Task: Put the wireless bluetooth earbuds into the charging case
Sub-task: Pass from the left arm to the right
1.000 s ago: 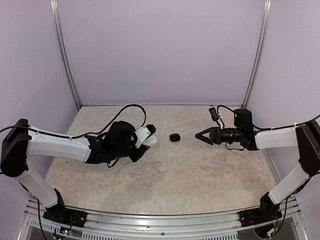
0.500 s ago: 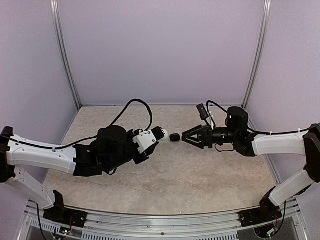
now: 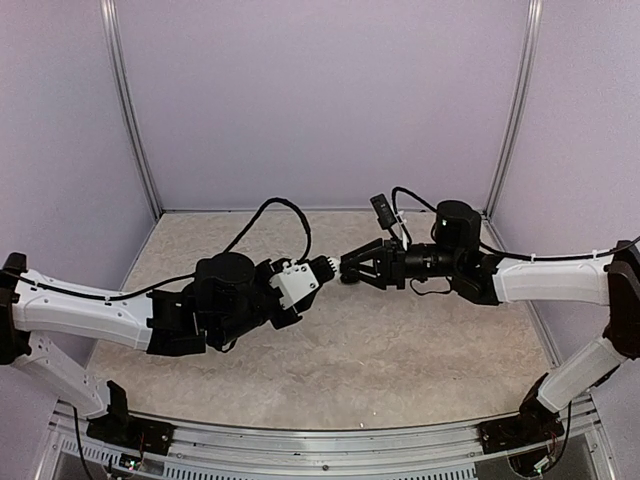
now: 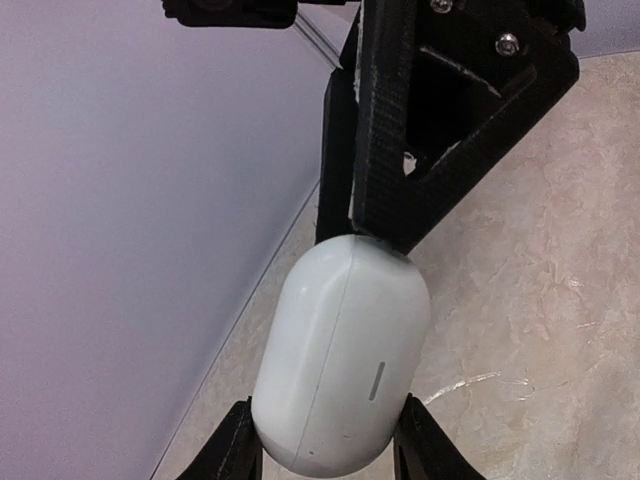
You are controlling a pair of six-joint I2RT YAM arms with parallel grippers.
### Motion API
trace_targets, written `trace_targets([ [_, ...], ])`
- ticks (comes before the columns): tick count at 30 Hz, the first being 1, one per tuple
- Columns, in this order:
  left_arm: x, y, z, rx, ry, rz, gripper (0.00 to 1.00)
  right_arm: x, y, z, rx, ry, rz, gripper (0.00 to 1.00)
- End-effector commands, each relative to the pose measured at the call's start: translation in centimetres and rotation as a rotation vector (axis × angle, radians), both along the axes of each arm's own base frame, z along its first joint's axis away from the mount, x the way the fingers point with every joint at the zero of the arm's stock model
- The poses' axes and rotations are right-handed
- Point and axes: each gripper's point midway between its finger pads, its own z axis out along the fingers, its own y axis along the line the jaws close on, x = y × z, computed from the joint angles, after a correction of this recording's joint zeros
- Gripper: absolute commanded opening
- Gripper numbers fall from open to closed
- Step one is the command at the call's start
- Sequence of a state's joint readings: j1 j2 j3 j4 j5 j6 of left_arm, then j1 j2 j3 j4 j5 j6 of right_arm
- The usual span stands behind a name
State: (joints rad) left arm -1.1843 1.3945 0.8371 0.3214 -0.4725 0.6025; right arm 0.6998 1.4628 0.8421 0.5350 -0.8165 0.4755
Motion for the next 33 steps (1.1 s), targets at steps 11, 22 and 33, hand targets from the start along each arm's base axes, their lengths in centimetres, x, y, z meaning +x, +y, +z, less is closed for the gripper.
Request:
trace_targets([
  [11,-0.7,-0.5,2.3,-0.07,-0.037,-0.011,0.27,-1.6,4.7,-0.8,0.002,0.027,0.067,0.39],
  [22,-1.3,0.1,2.8,-0.085,-0.049,-0.012,0.36,-1.7,4.3,-0.5,0.009,0.001,0.04,0.17],
  [33,-4.9,1.2,3.9,-0.225,0.098,-0.187,0.57,-3.0,3.0,0.8,-0.05,-0.204,0.069,0.11],
])
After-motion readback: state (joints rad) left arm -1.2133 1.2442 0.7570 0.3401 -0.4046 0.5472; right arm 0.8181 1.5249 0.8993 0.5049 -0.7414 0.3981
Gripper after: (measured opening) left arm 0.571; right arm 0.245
